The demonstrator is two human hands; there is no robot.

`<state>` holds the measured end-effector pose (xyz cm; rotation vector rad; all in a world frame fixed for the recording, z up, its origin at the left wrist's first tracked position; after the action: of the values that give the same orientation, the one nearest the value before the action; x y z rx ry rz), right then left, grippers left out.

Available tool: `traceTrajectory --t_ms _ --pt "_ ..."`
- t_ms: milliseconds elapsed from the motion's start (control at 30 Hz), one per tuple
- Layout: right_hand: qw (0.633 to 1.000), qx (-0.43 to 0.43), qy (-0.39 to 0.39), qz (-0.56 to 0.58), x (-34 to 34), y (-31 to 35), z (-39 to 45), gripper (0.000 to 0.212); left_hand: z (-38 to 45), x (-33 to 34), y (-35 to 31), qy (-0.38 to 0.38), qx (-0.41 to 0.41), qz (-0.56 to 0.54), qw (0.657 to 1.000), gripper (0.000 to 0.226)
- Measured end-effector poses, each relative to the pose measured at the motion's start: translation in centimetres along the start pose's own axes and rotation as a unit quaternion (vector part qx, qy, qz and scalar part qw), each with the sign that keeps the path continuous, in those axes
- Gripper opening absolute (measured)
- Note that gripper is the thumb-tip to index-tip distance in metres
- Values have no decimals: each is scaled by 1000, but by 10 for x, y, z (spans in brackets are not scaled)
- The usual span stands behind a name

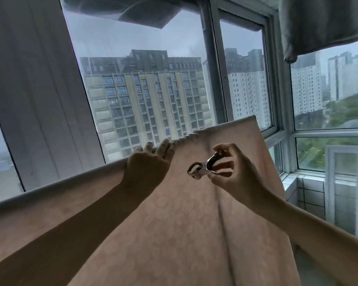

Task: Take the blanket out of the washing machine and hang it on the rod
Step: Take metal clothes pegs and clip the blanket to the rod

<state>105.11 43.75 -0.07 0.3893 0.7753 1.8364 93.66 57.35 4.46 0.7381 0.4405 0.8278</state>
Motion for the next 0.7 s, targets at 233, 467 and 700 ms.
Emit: traceTrajectory --t_ms 233,467,700 --pt "1000 -6 -22 -9 -14 -29 30 58 30 30 -26 13 16 -2 1000 45" --pt "1000 -9 -16 -9 -27 -54 47 59 56 58 -47 13 9 4 1000 49" --pt "1000 -11 7 2 -48 -83 76 59 74 81 -62 24 -13 13 1000 52"
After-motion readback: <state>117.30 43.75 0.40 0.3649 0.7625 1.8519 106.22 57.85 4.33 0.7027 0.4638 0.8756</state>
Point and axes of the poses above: each hand's wrist, its own z-axis towards the middle knuckle, its own x-axis out of the palm, y = z × x, the point moved 7 cm from there along z, towards the middle knuckle, and after that the axes turned 8 degrees about -y, right-handed, at the moved point
